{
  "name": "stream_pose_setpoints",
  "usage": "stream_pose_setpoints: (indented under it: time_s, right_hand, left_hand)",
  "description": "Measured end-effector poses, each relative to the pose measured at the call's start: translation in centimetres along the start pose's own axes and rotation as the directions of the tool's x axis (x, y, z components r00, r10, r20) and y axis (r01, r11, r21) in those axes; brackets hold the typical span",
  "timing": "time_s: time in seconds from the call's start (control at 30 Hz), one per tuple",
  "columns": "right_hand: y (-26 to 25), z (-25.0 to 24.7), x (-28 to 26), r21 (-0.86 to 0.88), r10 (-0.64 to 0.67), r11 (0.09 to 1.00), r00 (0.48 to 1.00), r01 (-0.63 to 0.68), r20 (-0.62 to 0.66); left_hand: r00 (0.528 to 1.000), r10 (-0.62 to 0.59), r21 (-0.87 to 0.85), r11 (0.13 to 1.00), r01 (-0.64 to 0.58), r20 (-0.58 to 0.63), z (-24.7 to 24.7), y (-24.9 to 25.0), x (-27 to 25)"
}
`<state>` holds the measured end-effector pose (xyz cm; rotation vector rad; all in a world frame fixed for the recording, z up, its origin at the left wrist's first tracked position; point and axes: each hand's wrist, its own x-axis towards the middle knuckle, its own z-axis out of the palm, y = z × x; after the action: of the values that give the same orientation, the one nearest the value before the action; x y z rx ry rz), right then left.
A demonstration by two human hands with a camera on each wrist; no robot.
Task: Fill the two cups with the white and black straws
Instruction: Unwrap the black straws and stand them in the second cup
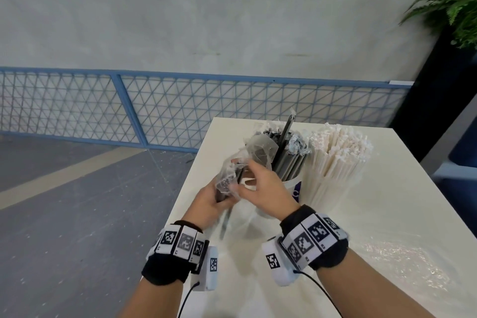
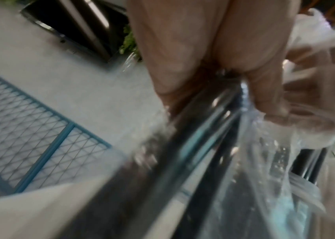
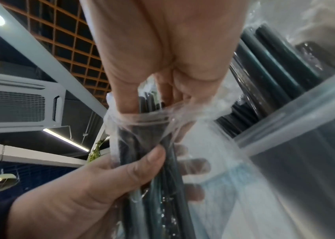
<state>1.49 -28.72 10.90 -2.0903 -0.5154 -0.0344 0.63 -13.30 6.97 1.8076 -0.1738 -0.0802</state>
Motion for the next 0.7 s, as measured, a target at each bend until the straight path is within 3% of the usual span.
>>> stream_pose_setpoints:
  time_s: [0.17, 0.23, 0.33, 0.43, 0.5, 0.7]
  right_hand:
    - [0.2, 1.7, -0.7, 0.316, 0.114, 0.942, 0.993, -0.117, 0.028]
    - [-0.1, 2.6, -1.1, 0.422, 0.144, 0.900, 0.988, -0.105, -0.061]
    - [-0.2, 3.4, -1.3, 0.547, 0.254, 0.832, 0.942, -0.098, -0.218]
    - [-0.2, 2.8, -0.9, 0.670, 0.351, 0.732, 0.911, -0.124, -0.215]
    - [-0.6, 1.8, -0.6, 0.730, 0.337, 0.680, 0.912, -0.065, -0.233]
    - [-2.2, -1.4, 0.2, 0.723, 0.291, 0.684, 0.874, 0.093, -0.388]
  left_hand:
    - [0.978, 0.090, 0.092, 0.990, -0.109, 0.190, 0.5, 1.5, -0.3]
    - [0.971, 0.104, 0.146, 0.980, -0.138, 0.217, 1.3, 2.0, -0.1]
    - [0.974, 0.118, 0.193, 0.969, -0.155, 0.194, 2.0, 2.0, 0.0]
    - [0.979, 0.099, 0.204, 0.970, -0.135, 0.180, 1.7, 1.0, 0.1]
    - [0.985, 0.061, 0.256, 0.961, -0.102, 0.161, 1.7, 0.5, -0.1]
    - [0.995, 0.069, 0.271, 0.958, -0.088, 0.078, 1.3, -0.3, 0.0]
